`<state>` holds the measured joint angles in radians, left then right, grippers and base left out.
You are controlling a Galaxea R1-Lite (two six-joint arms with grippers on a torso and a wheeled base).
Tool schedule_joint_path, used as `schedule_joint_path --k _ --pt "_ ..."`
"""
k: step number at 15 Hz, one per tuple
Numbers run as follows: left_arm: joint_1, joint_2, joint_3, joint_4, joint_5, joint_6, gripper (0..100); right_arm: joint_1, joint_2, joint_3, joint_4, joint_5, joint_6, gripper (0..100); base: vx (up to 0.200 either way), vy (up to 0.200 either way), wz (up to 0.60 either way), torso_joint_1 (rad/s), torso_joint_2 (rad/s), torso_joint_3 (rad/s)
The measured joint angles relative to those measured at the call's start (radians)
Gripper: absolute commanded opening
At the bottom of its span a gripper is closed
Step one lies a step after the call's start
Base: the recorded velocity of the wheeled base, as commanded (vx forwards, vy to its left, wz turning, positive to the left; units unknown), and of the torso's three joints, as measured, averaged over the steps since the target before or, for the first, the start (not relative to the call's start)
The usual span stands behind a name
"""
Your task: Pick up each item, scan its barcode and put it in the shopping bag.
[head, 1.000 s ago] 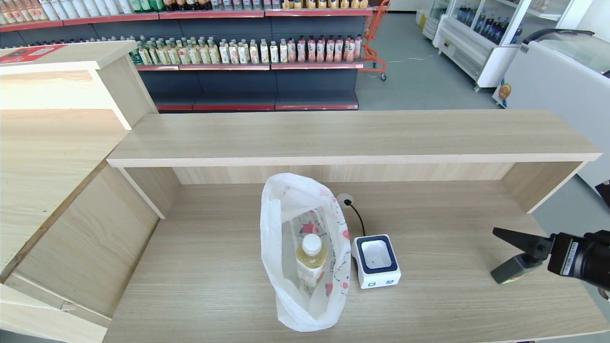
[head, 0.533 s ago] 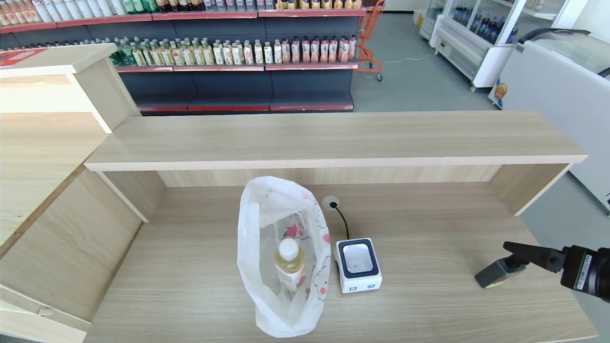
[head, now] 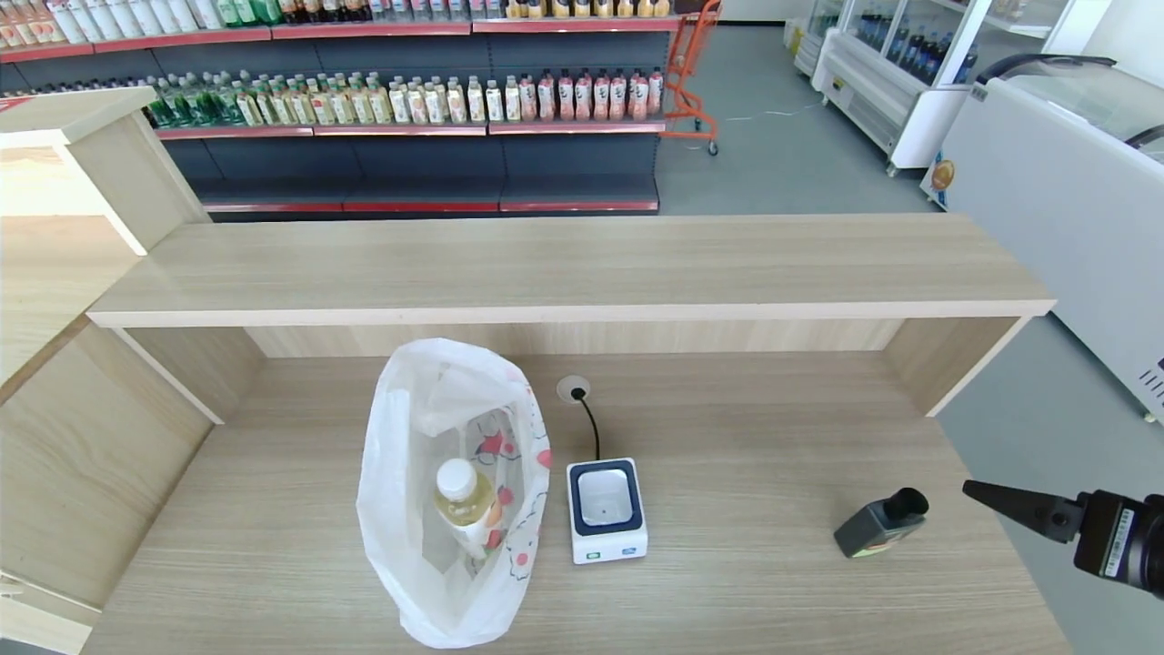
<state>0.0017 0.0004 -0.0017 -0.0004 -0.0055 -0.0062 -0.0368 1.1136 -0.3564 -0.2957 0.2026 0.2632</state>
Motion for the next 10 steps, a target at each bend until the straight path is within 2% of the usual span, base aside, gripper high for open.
schedule_joint_path --k 3,6,10 --pt "-0.001 0.000 0.000 0.000 -0.001 -0.001 100 0.005 -0.001 0.021 -0.002 -0.008 -0.036 100 0.000 0.000 0.00 0.000 0.00 0.000" --pt "-0.002 0.000 0.000 0.000 -0.001 -0.012 100 0.017 -0.001 0.030 -0.001 -0.008 -0.037 100 -0.200 0.000 0.00 -0.001 0.00 0.001" --pt "0.000 0.000 0.000 0.000 -0.001 -0.005 100 0.016 0.003 0.055 0.011 -0.014 -0.067 100 -0.200 0.000 0.00 0.010 0.01 -0.001"
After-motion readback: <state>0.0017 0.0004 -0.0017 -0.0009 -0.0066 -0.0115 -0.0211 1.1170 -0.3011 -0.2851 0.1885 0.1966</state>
